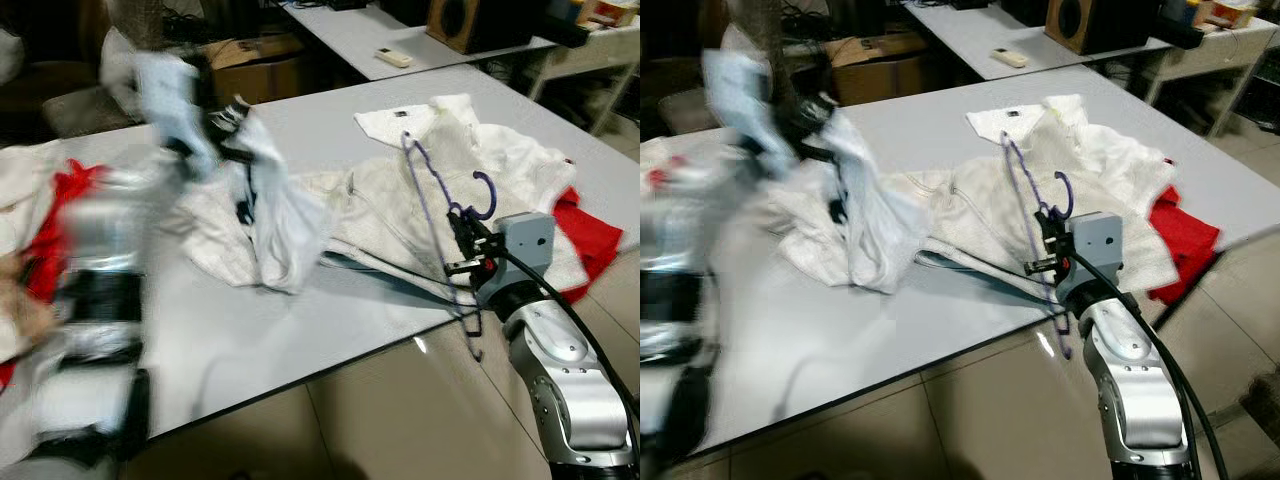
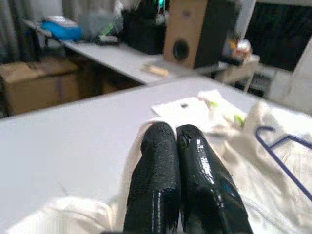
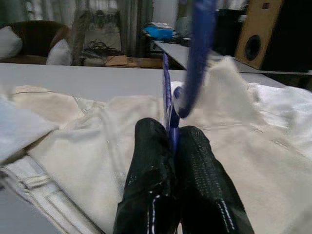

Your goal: Hang hanger

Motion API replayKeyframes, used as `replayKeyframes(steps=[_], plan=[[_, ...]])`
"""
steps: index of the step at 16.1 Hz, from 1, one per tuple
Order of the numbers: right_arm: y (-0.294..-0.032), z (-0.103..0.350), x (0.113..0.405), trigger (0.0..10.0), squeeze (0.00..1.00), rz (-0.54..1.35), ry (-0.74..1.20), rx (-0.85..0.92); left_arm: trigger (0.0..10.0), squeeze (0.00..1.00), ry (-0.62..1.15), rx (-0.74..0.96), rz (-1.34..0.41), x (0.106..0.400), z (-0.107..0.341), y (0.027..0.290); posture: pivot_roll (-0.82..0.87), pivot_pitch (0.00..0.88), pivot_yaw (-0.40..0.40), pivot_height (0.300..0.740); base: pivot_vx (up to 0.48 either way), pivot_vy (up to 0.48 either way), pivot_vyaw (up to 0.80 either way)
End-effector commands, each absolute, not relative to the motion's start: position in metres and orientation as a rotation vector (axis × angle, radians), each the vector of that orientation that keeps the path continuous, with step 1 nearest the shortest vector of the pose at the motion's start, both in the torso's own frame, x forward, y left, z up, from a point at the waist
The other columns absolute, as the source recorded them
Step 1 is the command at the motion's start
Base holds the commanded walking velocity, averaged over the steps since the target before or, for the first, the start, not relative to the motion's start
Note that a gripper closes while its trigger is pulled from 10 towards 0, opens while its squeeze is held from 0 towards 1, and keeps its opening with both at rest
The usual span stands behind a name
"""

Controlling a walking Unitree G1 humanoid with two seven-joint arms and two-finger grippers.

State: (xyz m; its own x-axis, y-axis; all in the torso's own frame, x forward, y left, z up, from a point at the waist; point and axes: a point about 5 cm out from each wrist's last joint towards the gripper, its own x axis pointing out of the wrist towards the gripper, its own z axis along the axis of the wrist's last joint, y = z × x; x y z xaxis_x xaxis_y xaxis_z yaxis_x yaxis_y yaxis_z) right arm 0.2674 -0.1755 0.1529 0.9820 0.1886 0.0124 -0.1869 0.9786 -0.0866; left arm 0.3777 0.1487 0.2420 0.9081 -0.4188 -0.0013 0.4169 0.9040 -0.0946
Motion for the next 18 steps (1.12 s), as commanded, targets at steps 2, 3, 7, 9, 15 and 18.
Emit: replayKeyframes(steps=[2,3,7,9,15,18], plan=[[-0.176,0.152,0.270,10.0,0.00,0.177,-0.028,-0.072,10.0,0.00,-0.021,-0.041,-0.482,0.385,0.253,0.120,-0.06,0.000,0.065,0.740,0.000,0.000,0.00],[-0.177,0.154,0.270,10.0,0.00,0.159,-0.036,-0.063,10.0,0.00,0.023,-0.054,-0.583,0.386,0.245,0.097,-0.07,0.000,0.073,0.740,0.000,0.000,0.00],[-0.174,0.154,0.266,10.0,0.00,0.145,-0.047,-0.057,10.0,1.00,0.202,0.033,-0.620,0.387,0.192,0.091,-0.11,0.000,0.114,0.740,0.000,0.000,0.00],[-0.174,0.150,0.263,10.0,0.00,0.145,-0.036,-0.056,10.0,1.00,0.237,0.024,-0.662,0.385,0.186,0.101,-0.11,0.000,0.110,0.740,0.000,0.000,0.00],[-0.176,0.148,0.260,10.0,0.00,0.160,-0.028,-0.065,10.0,1.00,0.207,0.049,-0.697,0.362,0.190,0.144,-0.09,0.000,0.096,0.740,0.000,0.000,0.00],[-0.170,0.146,0.264,10.0,0.00,0.179,-0.010,-0.029,10.0,0.00,0.319,0.074,-0.559,0.347,0.175,0.185,-0.08,0.000,0.082,0.740,0.000,0.000,0.00]])
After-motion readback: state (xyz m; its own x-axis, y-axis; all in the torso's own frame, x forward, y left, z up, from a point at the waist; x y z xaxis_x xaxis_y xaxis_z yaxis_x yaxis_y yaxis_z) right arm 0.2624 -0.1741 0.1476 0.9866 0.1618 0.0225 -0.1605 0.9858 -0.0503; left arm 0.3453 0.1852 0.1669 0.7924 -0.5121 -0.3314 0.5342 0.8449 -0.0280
